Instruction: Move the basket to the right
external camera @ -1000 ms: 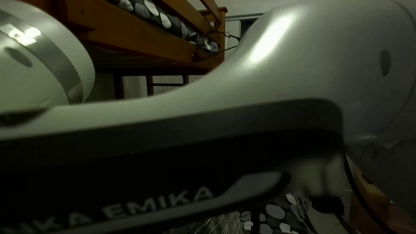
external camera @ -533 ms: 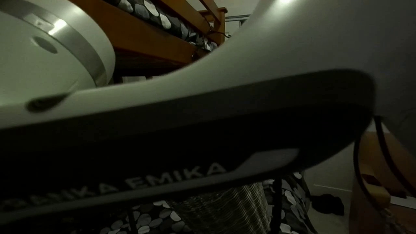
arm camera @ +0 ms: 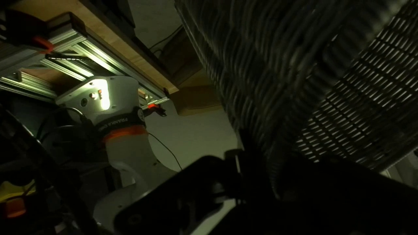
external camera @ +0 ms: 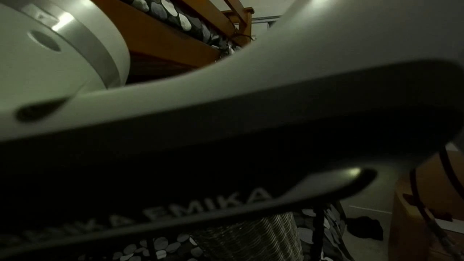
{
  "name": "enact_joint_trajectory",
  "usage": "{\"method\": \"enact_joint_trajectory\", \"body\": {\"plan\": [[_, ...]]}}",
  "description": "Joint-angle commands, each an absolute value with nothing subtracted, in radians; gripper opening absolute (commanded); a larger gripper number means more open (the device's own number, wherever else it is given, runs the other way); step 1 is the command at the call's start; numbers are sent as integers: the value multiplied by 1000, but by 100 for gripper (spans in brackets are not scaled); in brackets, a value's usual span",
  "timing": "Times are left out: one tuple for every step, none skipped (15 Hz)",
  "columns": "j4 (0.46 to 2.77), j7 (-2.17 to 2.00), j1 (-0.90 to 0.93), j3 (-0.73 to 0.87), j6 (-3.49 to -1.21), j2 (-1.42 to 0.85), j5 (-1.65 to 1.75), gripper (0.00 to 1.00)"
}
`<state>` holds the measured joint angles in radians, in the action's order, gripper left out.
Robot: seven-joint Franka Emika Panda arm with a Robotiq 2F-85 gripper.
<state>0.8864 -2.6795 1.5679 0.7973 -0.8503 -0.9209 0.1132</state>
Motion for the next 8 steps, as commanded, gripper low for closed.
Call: {"method": "enact_joint_trajectory", "body": {"plan": [[1103, -2591, 1695, 839, -981, -839, 325, 3], [1151, -2571, 1718, 844, -1024, -821, 381, 3], [1198, -2567, 1739, 850, -1070, -804, 430, 3], [1247, -2580, 1758, 857, -1116, -787, 469, 3], [1296, -2616, 1775, 864, -1156, -768, 485, 3], [1345, -2669, 1790, 874, -1193, -742, 478, 3], [1395, -2729, 1800, 881, -1224, -712, 445, 3], [1228, -2673, 1662, 723, -1137, -761, 502, 11]]}}
